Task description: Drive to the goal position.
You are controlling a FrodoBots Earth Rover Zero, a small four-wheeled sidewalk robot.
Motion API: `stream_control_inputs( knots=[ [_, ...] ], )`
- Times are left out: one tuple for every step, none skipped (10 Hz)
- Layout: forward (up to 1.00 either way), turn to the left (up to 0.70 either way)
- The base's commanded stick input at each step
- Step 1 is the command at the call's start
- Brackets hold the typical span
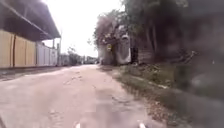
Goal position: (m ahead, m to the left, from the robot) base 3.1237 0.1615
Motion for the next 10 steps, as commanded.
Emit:
stream_control_inputs(
  knots=[
    [0.85, 0.0],
    [0.85, 0.0],
    [0.85, 0.0],
    [0.85, 0.0],
    [0.85, 0.0],
    [0.85, 0.0],
    [0.85, 0.0],
    [0.85, 0.0],
    [0.85, 0.0],
    [0.85, 0.0]
  ],
)
